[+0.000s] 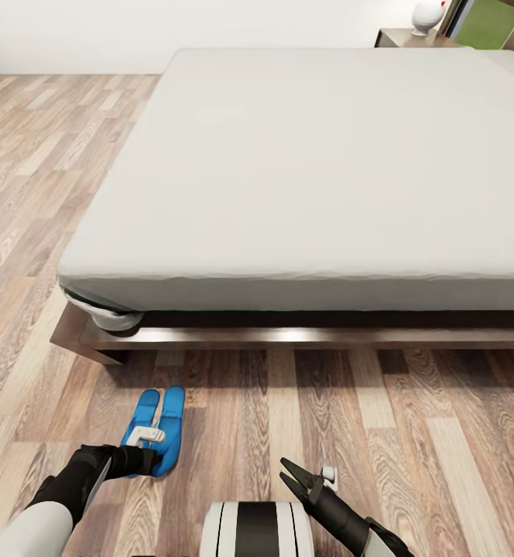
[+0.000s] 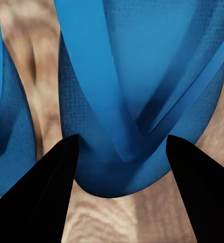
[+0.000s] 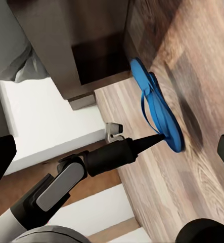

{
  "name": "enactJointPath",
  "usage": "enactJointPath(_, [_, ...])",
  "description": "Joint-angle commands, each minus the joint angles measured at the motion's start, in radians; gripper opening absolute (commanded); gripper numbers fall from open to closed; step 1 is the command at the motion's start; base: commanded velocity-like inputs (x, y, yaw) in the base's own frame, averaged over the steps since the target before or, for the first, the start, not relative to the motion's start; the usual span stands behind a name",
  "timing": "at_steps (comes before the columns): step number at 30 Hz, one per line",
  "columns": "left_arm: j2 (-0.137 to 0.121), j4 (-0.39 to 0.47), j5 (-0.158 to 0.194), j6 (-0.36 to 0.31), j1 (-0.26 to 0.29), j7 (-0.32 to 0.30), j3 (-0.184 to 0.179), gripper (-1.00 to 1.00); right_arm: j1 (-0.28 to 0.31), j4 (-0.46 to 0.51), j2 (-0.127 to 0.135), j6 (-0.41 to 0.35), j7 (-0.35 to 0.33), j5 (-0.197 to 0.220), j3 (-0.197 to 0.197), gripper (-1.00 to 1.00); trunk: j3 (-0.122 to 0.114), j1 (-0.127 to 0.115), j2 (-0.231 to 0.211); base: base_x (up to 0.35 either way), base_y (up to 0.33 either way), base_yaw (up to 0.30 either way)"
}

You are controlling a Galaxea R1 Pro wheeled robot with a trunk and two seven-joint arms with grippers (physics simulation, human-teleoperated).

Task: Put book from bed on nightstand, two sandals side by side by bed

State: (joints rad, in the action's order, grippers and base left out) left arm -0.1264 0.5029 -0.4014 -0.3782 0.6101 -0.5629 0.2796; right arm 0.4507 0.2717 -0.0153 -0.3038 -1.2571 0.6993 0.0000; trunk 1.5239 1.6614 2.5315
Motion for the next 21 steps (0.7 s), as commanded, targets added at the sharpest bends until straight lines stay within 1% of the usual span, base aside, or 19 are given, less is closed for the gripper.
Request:
enactJointPath(1, [0.001, 0.002, -0.007, -0.004, 0.000, -0.007, 0.007, -1.00, 0.000, 0.000, 0.000, -0.011, -0.002, 0.005, 0.000, 1.00, 0.001, 0.000, 0.000, 0.000, 0.000, 0.000])
enactJointPath(5, [0.001, 0.002, -0.007, 0.002, 0.000, -0.007, 0.008, -1.00, 0.000, 0.000, 0.000, -0.011, -0.002, 0.005, 0.000, 1.00, 0.001, 0.000, 0.000, 0.000, 0.000, 0.000])
enactJointPath(12, [-0.001, 0.002, -0.007, 0.036, 0.000, -0.006, 0.018, -1.00, 0.000, -0.002, 0.001, -0.011, -0.002, 0.005, 0.000, 1.00, 0.001, 0.000, 0.000, 0.000, 0.000, 0.000])
enactJointPath(18, [0.000, 0.003, -0.007, 0.041, 0.000, -0.006, 0.022, -1.00, 0.000, -0.002, 0.001, -0.011, -0.002, 0.005, 0.000, 1.00, 0.001, 0.000, 0.000, 0.000, 0.000, 0.000])
enactJointPath(21, [0.000, 0.003, -0.007, 0.041, 0.000, -0.005, 0.022, -1.00, 0.000, -0.002, 0.001, -0.011, -0.002, 0.005, -0.001, 1.00, 0.012, 0.001, 0.001, 0.000, 0.000, 0.000])
